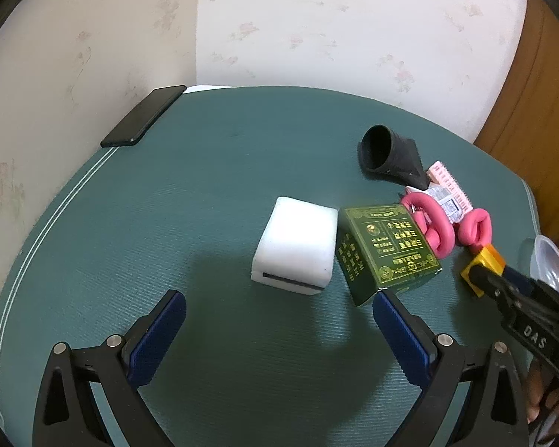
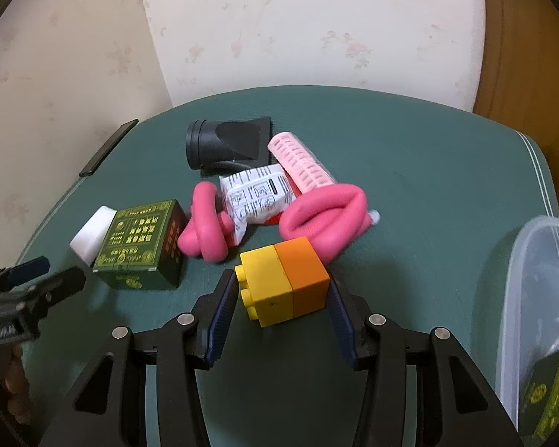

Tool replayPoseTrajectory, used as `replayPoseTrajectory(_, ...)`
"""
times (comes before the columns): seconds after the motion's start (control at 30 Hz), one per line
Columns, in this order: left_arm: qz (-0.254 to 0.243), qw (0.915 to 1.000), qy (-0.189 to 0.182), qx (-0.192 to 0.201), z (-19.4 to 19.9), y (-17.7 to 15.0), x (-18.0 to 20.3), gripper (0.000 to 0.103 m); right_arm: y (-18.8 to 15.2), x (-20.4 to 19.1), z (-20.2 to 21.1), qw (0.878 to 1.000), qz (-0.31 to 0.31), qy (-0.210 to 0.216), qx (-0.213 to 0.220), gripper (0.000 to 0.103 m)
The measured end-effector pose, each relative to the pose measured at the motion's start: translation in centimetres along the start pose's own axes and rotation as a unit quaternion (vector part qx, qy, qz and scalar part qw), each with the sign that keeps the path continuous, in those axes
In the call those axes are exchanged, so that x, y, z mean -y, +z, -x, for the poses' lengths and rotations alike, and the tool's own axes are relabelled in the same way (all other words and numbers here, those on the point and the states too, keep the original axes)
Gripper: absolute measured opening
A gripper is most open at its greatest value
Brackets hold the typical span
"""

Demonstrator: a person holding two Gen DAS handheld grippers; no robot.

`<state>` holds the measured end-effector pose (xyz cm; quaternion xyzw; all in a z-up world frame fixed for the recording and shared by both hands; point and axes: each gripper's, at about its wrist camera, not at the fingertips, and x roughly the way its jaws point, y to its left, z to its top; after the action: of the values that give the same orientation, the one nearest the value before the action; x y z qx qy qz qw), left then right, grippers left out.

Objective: Organize objects
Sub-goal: 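Grasp the yellow-orange toy brick with the right gripper while the left grasps the second tea box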

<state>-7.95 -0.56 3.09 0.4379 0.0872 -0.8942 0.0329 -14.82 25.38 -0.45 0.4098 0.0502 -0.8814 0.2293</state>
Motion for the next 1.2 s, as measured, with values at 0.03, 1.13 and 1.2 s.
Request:
replayPoseTrajectory(0.03, -0.002, 1.0, -0.002, 0.001, 0.0, 0.0, 0.1, 0.102, -0.1, 0.1, 0.2, 1.0, -0.002, 0.0, 0.001, 0.049)
replayPoseTrajectory(1.13, -0.039, 0.9991, -0.012, -0.011, -2.5, 1.7, 7.3, 0.093, -3.0, 3.6, 5.5, 0.998, -0.037, 0.009, 0.043, 0.05)
replayPoseTrajectory(1.2, -0.037, 0.9991, -0.016, -0.012, -2.6, 1.7, 7.3, 0.085, -3.0, 3.6, 5.7, 0.998, -0.039, 0.01, 0.044, 0.05)
